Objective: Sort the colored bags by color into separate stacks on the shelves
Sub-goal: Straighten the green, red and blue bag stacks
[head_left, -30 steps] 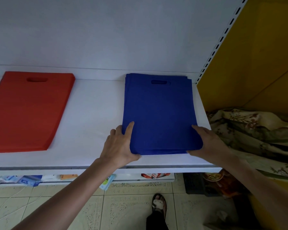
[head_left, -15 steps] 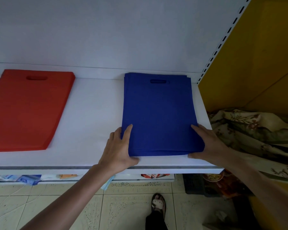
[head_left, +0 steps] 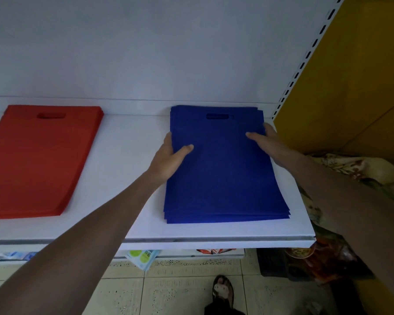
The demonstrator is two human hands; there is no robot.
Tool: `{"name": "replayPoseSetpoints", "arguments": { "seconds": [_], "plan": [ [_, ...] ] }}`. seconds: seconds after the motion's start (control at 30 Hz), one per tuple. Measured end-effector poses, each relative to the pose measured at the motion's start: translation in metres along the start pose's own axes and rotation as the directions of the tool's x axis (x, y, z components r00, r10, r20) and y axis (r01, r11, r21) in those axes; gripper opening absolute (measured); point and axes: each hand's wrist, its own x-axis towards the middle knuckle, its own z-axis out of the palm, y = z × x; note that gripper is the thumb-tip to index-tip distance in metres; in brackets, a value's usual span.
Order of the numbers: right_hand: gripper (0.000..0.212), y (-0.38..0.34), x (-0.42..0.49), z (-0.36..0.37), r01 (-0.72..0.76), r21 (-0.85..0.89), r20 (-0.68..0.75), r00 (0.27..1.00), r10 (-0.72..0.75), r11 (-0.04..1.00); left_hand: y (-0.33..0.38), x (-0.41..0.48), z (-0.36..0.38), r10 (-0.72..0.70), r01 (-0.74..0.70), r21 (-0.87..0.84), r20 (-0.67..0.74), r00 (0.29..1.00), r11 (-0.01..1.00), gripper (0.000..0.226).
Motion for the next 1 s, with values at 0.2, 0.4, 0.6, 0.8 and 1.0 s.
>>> {"name": "replayPoseSetpoints", "arguments": {
  "seconds": [0.2,0.4,0.6,0.8,1.0],
  "plan": [
    [0.067,0.0,0.01,0.01,0.089,-0.061,-0.002,0.996,-0.089,0.994,0.002,0.015,0.002,-0.025,0.024,0.061,0.021,0.999,0.998,0.075],
    [0.07,-0.003,0.011,0.0,0.057,-0.028,0.071,0.996,-0.055,0.998,0.006,0.014,0.005,-0.034,0.034,0.002,0.043,0.998,0.999,0.085],
    [0.077,-0.002,0.002,0.0,0.038,-0.012,0.066,0.997,-0.037,0.999,0.006,0.011,0.006,-0.112,0.112,-0.106,0.003,0.994,0.988,0.089],
    [0.07,0.014,-0.023,-0.003,-0.011,-0.067,-0.012,1.0,0.011,0.998,-0.005,-0.016,-0.003,-0.162,0.159,-0.051,-0.053,0.985,0.986,0.075],
    [0.072,0.011,-0.057,-0.011,-0.067,-0.16,-0.018,0.998,0.065,0.985,0.003,-0.041,-0.004,-0.203,0.21,0.078,-0.092,0.975,0.975,0.074]
  ]
}}
